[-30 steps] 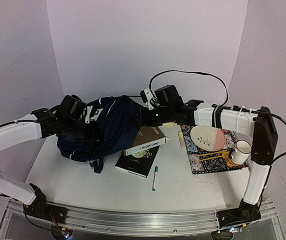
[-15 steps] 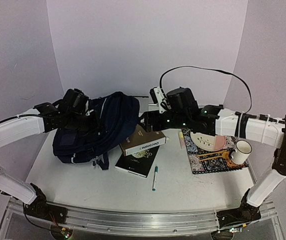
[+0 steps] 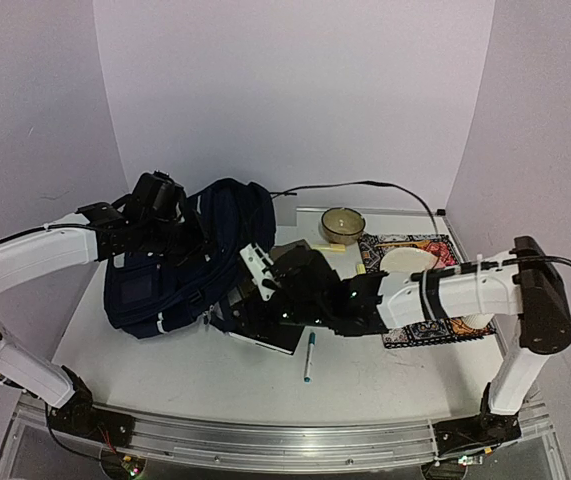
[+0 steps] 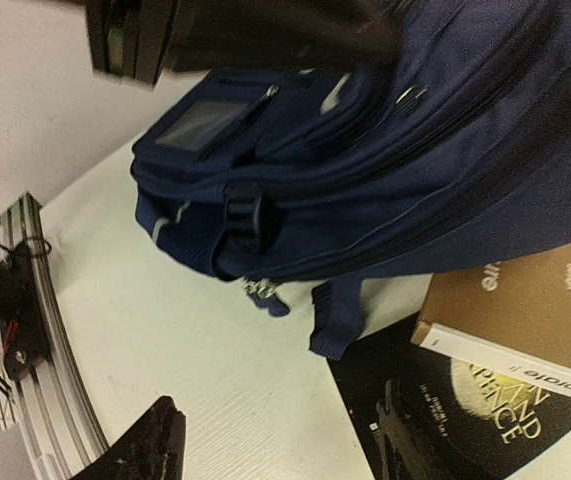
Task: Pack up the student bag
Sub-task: Pick up the largest pocket of the bag from the student bag.
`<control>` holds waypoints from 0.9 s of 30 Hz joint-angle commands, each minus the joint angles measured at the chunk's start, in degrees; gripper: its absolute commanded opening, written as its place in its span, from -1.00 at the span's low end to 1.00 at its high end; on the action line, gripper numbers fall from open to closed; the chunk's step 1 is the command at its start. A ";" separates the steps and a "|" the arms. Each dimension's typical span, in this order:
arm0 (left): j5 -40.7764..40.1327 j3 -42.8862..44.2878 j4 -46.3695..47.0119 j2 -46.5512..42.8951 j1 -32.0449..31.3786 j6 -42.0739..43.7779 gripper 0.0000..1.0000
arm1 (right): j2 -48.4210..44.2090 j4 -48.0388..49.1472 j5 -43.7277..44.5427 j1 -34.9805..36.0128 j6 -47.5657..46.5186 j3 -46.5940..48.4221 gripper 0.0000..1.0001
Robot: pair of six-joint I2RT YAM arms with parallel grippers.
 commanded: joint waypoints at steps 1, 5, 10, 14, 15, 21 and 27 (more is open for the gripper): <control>-0.62 4.13 9.71 -1.21 0.15 -4.16 -1.00 | 5.76 7.69 4.16 2.24 -2.77 2.24 0.17; 0.45 3.79 10.40 -1.16 0.09 -5.45 -1.00 | 9.42 10.67 6.94 3.43 -3.91 2.63 0.01; 2.01 2.91 11.14 -1.17 -0.03 -6.34 -1.00 | 12.29 13.87 8.29 3.58 -5.88 4.01 -0.15; 2.73 2.42 11.73 -1.26 -0.24 -7.04 -1.00 | 14.32 14.37 9.24 3.58 -7.04 5.86 -0.25; 2.92 2.48 11.86 -1.26 -0.32 -7.05 -1.00 | 14.78 14.43 9.68 3.58 -7.23 6.21 -0.30; 3.55 2.43 12.44 -1.11 -0.60 -7.49 -1.00 | 16.57 14.81 11.22 3.58 -8.93 7.50 -0.49; 3.91 2.23 12.62 -1.45 -0.64 -7.54 -1.00 | 17.73 14.81 13.34 3.57 -10.11 7.51 -0.62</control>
